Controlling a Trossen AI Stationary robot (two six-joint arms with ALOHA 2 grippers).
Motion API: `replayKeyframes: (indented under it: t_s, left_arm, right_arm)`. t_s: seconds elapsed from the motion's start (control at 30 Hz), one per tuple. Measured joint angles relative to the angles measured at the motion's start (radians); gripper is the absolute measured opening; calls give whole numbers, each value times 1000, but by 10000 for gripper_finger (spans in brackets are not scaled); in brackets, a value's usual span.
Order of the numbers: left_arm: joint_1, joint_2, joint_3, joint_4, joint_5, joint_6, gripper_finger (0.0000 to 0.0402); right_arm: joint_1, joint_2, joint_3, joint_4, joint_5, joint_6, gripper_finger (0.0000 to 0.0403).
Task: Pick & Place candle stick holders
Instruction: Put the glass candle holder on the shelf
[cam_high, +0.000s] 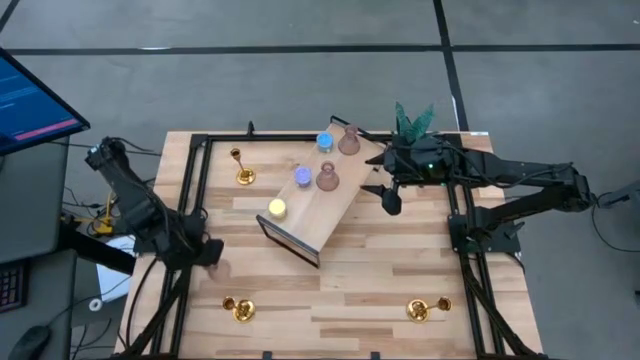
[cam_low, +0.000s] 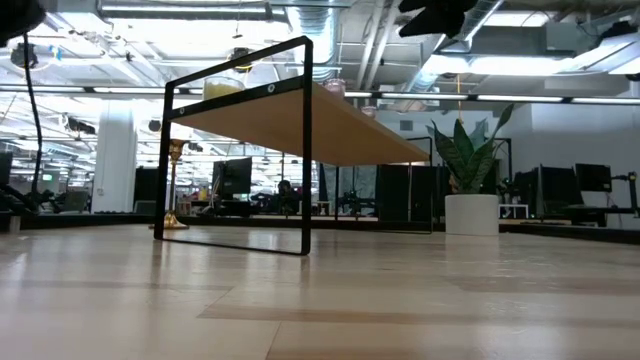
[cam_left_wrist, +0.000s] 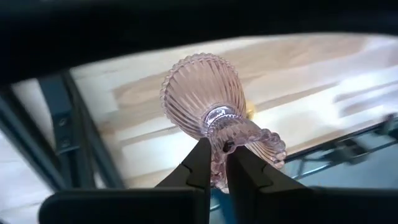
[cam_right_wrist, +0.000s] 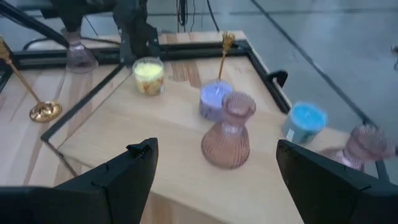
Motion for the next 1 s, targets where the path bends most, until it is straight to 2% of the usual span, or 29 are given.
replayKeyframes:
  t_s: [0.4,0.57,0.77,1.0]
  left_arm:
    - [164,-3,201,-27,-194,83,27]
    - [241,5,278,-25,-283,123,27]
    - [367,46,345,-11,-308,222,27]
    - [486,82,361,135,-310,360,26]
  right_arm:
    - [-1,22,0,176,-2,-75,317]
    - [14,99,7,272,-19,-90,317]
    - [45,294,176,299,-85,-96,317]
    - [98,552,493,240,-134,-172,317]
